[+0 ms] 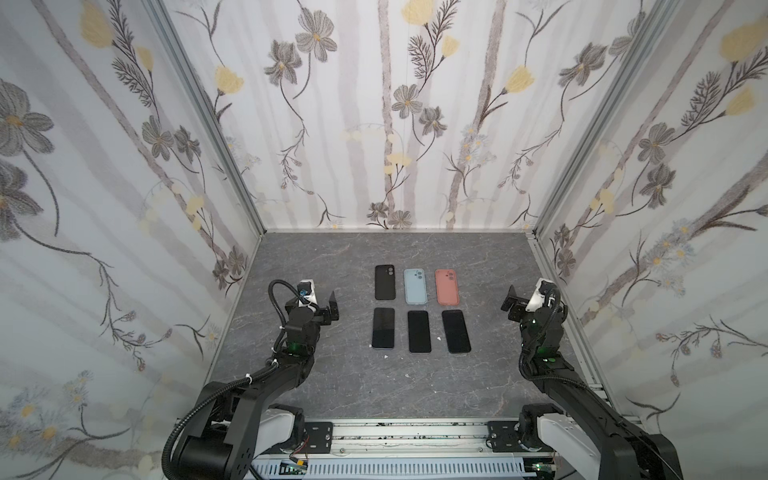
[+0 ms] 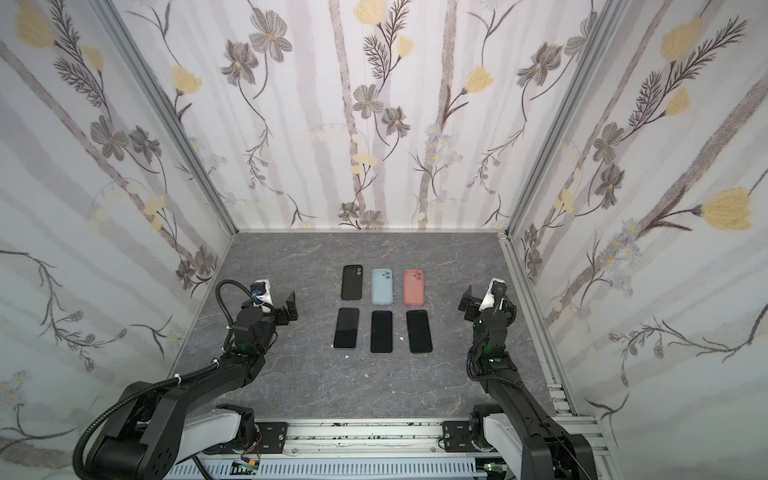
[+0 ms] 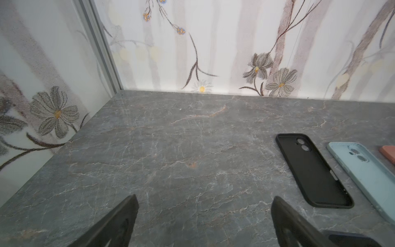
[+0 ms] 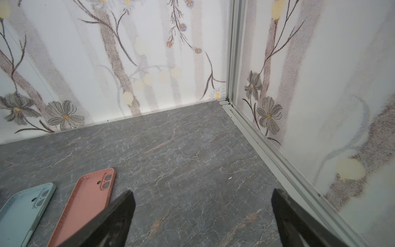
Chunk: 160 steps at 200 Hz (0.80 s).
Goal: Take the phone out of the phone case
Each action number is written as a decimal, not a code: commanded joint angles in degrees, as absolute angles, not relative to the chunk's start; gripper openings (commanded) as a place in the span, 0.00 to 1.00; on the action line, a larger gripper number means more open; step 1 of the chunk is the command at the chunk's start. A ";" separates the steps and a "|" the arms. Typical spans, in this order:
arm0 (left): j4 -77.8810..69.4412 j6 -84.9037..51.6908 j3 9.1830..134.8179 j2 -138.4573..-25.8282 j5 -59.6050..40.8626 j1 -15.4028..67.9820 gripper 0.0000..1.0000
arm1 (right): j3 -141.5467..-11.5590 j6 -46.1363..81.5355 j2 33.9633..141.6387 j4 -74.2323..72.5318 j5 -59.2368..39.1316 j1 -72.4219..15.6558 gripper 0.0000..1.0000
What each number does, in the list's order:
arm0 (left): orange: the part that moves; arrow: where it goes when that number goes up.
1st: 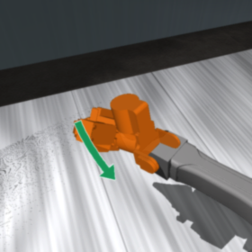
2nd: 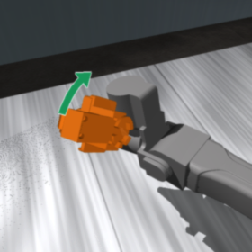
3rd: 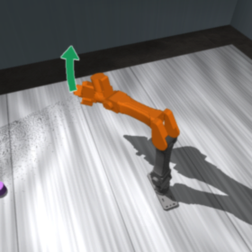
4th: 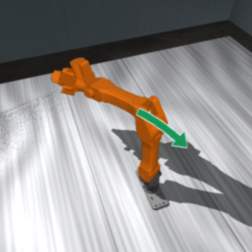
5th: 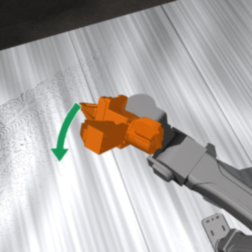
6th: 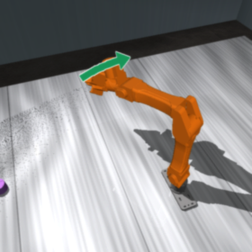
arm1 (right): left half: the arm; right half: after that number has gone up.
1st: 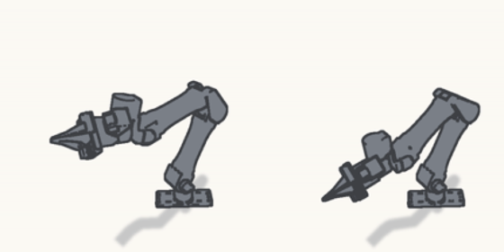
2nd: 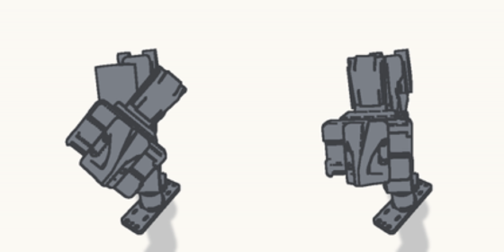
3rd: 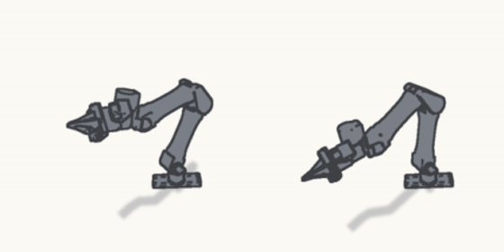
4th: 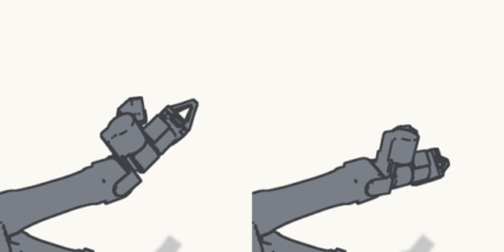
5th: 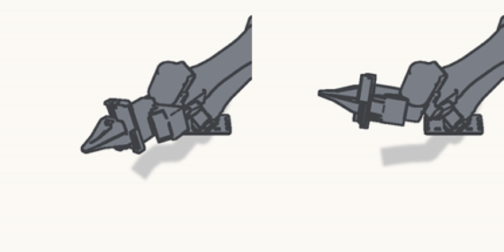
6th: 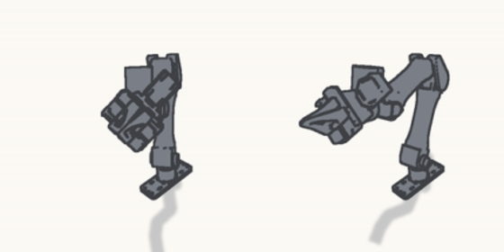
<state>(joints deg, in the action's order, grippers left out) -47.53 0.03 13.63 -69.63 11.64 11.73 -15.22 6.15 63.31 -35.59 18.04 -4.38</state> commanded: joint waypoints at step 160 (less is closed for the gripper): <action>-90.34 -1.87 7.09 -91.58 -4.66 0.05 1.00 | -8.15 4.25 82.37 -76.80 1.41 1.41 1.00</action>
